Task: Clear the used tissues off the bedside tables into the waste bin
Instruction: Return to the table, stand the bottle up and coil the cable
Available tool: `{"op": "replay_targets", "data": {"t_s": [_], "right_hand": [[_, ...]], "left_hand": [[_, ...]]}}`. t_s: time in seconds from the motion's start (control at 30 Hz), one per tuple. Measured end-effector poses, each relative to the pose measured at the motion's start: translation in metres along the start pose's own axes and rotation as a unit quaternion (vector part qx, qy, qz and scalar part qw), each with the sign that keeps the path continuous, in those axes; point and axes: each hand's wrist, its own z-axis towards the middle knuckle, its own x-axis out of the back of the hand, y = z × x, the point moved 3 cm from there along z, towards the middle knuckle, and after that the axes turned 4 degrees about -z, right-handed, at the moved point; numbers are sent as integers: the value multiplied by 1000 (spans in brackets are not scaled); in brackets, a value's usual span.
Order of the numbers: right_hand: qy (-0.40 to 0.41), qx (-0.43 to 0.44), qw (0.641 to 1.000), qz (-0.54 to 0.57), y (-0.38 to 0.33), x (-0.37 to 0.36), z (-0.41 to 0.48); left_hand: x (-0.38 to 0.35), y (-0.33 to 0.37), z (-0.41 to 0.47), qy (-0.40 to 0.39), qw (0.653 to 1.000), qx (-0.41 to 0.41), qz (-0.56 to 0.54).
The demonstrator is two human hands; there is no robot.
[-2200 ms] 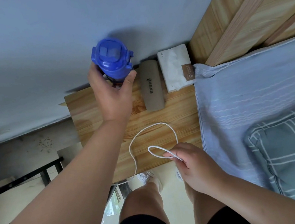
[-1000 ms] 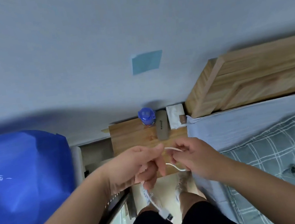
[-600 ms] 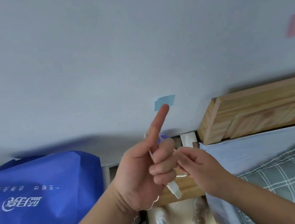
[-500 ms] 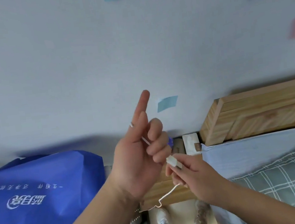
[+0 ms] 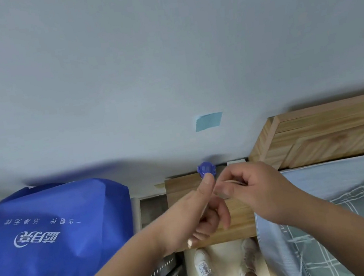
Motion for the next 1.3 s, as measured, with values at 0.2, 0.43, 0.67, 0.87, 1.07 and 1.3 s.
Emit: {"op": "replay_targets", "data": {"t_s": [0.2,0.43,0.67,0.87,1.07,1.3], "right_hand": [[20,-28,957,288,13,-21,7],[0,-67,990,126,30,-40,-11],[-75,-55,996,-16,2,-22,-37],[-166,-16,956,-240,-20,-1,-40],[-53,24,968,-246,-14,35,-21],[-15,-1,990,143,16,-1,-6]], "left_hand": [[-27,26,10,-99,905,-65,-408],[-11,73,17,55,826,-192,-527],[2,51,12,233,942,-225,91],[-16,14,9,162,935,-47,313],[-15,13,-1,26,997,62,39],[-46,74,7,-68,853,-115,-504]]}}
